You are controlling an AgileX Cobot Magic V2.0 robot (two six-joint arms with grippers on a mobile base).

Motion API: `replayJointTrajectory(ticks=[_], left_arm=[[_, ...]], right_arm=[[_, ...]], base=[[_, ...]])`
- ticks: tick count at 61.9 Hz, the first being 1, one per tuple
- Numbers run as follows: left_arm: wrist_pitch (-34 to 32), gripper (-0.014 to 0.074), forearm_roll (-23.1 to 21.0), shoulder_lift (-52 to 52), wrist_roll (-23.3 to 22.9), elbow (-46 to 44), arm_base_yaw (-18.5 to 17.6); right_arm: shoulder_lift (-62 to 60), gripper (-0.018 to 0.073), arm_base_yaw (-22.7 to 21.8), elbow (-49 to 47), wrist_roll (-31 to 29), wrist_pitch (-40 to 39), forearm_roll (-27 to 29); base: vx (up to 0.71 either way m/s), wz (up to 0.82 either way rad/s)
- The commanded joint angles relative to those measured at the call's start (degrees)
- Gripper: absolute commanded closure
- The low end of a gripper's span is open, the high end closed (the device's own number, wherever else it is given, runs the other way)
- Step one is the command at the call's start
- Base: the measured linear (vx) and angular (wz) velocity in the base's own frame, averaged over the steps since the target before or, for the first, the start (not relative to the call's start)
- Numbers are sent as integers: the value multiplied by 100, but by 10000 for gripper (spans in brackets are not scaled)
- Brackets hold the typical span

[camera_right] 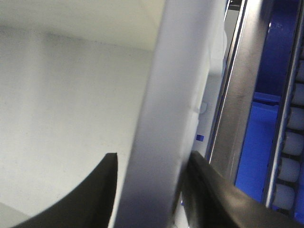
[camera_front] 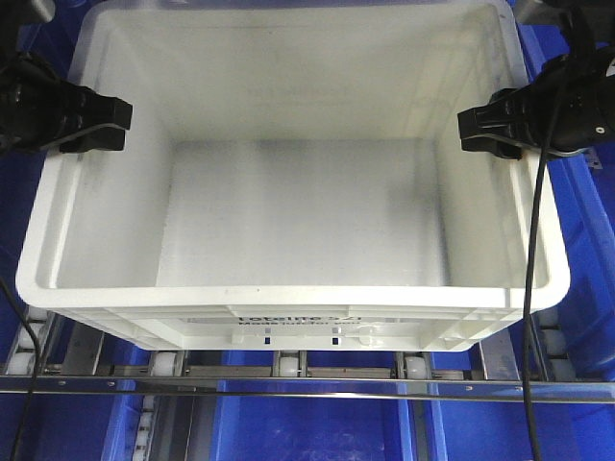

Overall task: Move bin from left to right shelf
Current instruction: 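Lower the held white tote onto the roller shelf with both grippers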

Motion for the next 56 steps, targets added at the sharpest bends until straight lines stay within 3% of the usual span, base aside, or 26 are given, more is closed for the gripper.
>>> replayJointTrajectory(ticks=[1,17,40,56], left_arm=[[-449,601,-227,-205,202,-248,-36],[-580,601,73,-193,202,-248,-36],[-582,601,72,-193,197,-248,-25],[-629,601,96,-188,192,-248,-25]], right_arm=[[-177,564,-36,-202,-66,-634,40],[-177,564,-36,-202,-66,-633,93],[-14,564,-36,-202,-213,-626,634],[188,564,-36,-202,-227,-568,703]], base=[[0,0],[0,0],[0,0],[0,0]])
